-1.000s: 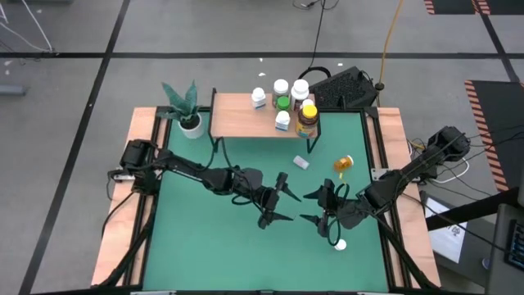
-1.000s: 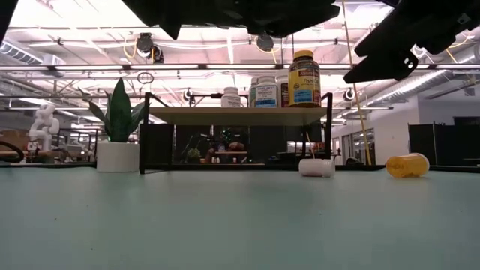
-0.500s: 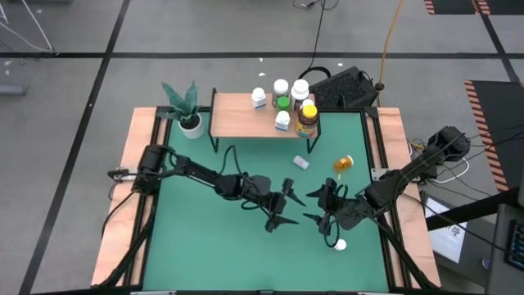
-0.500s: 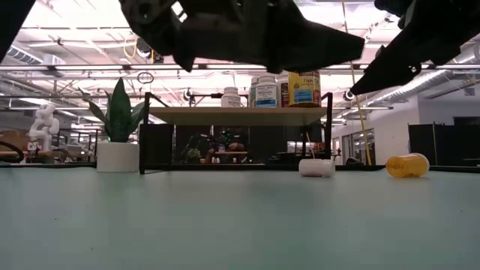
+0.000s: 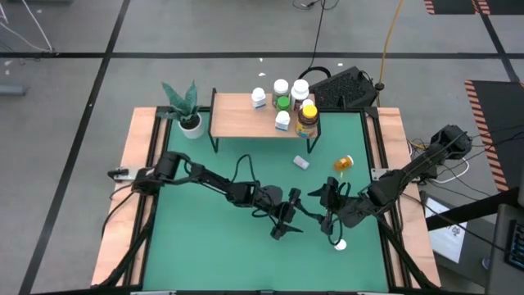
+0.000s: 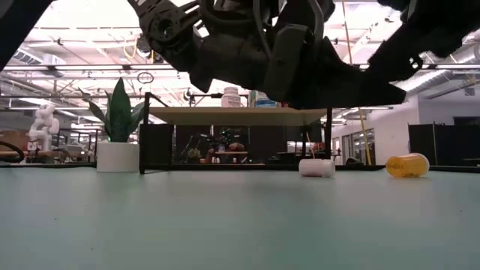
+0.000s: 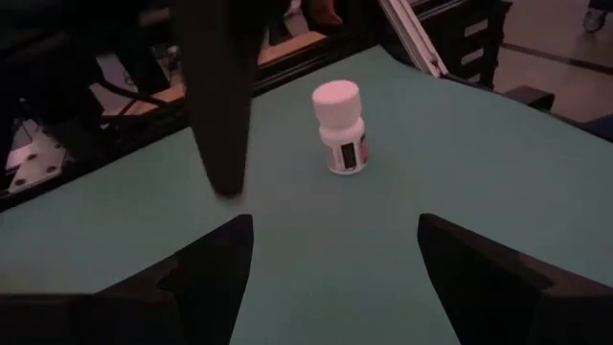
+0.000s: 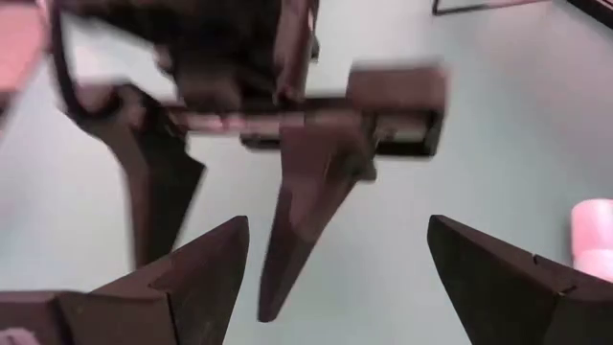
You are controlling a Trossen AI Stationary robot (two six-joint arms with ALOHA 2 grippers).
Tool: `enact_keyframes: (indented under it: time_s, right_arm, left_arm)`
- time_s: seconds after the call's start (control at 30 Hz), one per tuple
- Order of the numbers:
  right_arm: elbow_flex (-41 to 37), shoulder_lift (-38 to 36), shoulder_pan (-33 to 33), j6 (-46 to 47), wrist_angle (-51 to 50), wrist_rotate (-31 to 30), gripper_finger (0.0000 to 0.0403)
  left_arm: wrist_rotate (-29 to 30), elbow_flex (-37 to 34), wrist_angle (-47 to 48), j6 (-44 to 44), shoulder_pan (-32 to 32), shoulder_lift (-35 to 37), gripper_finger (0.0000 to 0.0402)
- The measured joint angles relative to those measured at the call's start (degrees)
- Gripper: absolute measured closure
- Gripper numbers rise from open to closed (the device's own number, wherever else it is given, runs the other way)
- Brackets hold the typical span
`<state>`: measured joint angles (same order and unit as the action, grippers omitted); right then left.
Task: Pick and place medicine bottles onto shelf by color
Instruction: Put the orange pill bottle on the shelf
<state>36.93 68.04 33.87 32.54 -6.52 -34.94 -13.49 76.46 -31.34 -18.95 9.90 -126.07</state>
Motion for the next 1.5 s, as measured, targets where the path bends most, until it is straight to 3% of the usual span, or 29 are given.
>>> enact_keyframes:
  time_s: [0.17, 0.43, 0.6, 0.77, 1.1, 1.4, 1.5]
  right_arm:
    - [0.0, -4.3, 0.7, 0.1, -1.4, 4.1, 0.0090]
    - [0.0, -5.7, 1.4, 4.0, -12.3, -0.4, 0.0090]
    - [0.0, -5.7, -0.1, 17.0, -24.2, -8.6, 0.0090]
    - [0.0, -5.7, -4.0, 27.1, -24.1, -15.9, 0.0090]
    - [-1.5, -5.3, -11.2, 34.2, -23.1, -8.2, 0.0090]
    - [-11.3, -5.3, -14.2, 38.3, -10.1, 1.7, 0.0089]
    - [-14.8, -5.3, -14.5, 41.6, -7.8, 2.3, 0.0089]
  left_arm:
    - [0.6, 0.3, 0.0, 1.0, 0.1, -0.2, 0.0105]
    - [6.9, 0.3, 4.5, 2.2, -0.4, -0.2, 0.0105]
    - [9.1, 0.3, 4.8, 3.2, -0.6, -0.2, 0.0105]
    - [9.1, 0.3, 4.1, 5.0, -0.6, -0.2, 0.0105]
    - [9.1, 0.3, 5.4, 6.0, -0.5, -0.2, 0.0105]
    - [9.1, 0.2, 6.2, 5.8, -0.5, -0.2, 0.0105]
    - [9.1, 0.2, 6.0, 5.8, -0.4, -0.2, 0.0105]
